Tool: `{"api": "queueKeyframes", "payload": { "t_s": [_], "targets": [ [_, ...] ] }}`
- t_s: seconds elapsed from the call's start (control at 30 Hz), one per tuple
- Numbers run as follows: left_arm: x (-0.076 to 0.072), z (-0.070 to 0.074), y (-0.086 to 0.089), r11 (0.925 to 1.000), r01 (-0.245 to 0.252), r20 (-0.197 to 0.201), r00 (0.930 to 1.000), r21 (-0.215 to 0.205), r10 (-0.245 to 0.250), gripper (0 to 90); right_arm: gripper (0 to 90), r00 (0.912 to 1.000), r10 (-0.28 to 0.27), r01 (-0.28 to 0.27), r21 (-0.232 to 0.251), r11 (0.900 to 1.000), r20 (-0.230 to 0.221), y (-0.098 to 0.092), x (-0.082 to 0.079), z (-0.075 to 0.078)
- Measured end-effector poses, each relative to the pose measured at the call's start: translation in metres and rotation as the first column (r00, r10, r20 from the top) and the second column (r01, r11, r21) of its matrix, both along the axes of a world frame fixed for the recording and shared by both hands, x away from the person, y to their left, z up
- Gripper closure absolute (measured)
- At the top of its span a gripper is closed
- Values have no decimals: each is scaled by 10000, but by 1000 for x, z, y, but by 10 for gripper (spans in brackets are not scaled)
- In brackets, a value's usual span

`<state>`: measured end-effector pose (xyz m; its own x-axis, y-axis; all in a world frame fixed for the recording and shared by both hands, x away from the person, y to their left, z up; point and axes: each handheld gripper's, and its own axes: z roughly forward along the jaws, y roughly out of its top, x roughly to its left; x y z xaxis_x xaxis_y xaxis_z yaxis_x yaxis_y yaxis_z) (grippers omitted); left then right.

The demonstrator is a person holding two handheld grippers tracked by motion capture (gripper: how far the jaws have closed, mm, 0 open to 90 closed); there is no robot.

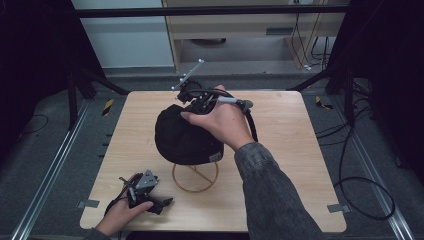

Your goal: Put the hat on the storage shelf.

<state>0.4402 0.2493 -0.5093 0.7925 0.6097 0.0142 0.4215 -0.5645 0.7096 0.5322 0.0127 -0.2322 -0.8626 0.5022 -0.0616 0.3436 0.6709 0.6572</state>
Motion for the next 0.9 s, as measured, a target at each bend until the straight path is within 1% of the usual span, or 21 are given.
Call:
{"api": "queueKeyframes", "payload": {
  "t_s": [0.13,0.33,0.43,0.77,0.9],
  "targets": [
    [0,0,0,10000,2,-3,10000,2,-2,0,673,10000,-85,85,19,10000,11,-1,1,-1],
    [0,0,0,10000,2,-4,10000,1,-2,0,654,9999,-119,119,78,9999,-29,-2,0,-2],
    [0,0,0,10000,2,-4,10000,1,-2,0,631,9999,-144,144,95,9999,-14,-3,-1,-2],
    [0,0,0,10000,9,-2,10000,25,-9,0,622,9998,-167,165,356,9992,47,-10,-5,3],
    [0,0,0,10000,10,1,10000,26,-10,0,622,9996,-270,264,502,9984,115,-15,-7,7]
  ]
}}
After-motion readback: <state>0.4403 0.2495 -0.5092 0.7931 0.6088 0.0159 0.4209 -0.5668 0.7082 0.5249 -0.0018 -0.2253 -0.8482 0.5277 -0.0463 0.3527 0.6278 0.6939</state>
